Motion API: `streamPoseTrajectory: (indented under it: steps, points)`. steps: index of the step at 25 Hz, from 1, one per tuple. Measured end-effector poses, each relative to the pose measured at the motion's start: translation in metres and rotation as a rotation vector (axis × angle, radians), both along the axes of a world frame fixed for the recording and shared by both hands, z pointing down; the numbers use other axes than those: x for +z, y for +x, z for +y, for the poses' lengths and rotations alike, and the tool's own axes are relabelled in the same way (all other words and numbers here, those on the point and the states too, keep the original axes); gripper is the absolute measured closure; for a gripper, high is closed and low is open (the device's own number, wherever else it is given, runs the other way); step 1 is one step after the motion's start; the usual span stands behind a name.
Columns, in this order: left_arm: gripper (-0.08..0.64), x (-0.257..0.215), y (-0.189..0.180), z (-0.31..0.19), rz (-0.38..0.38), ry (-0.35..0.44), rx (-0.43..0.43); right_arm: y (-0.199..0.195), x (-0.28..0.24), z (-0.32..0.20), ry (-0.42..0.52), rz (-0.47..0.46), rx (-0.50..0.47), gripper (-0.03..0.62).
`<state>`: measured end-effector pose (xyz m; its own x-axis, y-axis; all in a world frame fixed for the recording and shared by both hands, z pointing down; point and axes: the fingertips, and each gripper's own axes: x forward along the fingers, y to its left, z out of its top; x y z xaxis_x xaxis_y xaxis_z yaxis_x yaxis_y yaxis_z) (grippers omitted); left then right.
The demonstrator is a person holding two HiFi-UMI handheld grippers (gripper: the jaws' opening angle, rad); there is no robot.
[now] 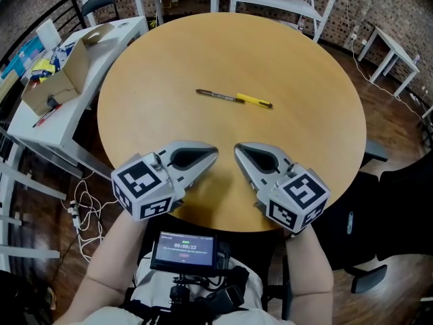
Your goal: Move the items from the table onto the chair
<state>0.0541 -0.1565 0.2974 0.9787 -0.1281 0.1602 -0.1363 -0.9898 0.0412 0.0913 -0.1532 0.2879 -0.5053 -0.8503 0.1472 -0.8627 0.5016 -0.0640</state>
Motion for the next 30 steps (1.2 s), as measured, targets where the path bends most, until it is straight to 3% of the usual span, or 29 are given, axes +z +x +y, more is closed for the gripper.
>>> streamPoseTrajectory:
  steps: [16, 24, 26, 28, 30]
  points:
    - [0.551, -0.004, 0.008, 0.004, 0.006, 0.007, 0.003, 0.005, -0.004, 0.004, -0.001, 0.007, -0.023, 0.586]
    - [0.551, -0.003, 0.002, 0.000, 0.003, 0.002, 0.007, 0.021, -0.028, -0.019, -0.016, 0.177, -0.039, 0.581]
    - [0.551, -0.003, 0.002, 0.000, 0.003, 0.005, 0.008, 0.033, -0.032, -0.030, -0.040, 0.250, -0.050, 0.576]
    - [0.551, -0.002, 0.002, 0.000, 0.002, 0.007, 0.008, 0.045, -0.032, -0.042, -0.064, 0.347, -0.065, 0.518]
    - [0.551, 0.000, 0.001, 0.002, -0.008, 0.003, 0.011, 0.059, -0.026, -0.055, -0.094, 0.446, -0.068, 0.503]
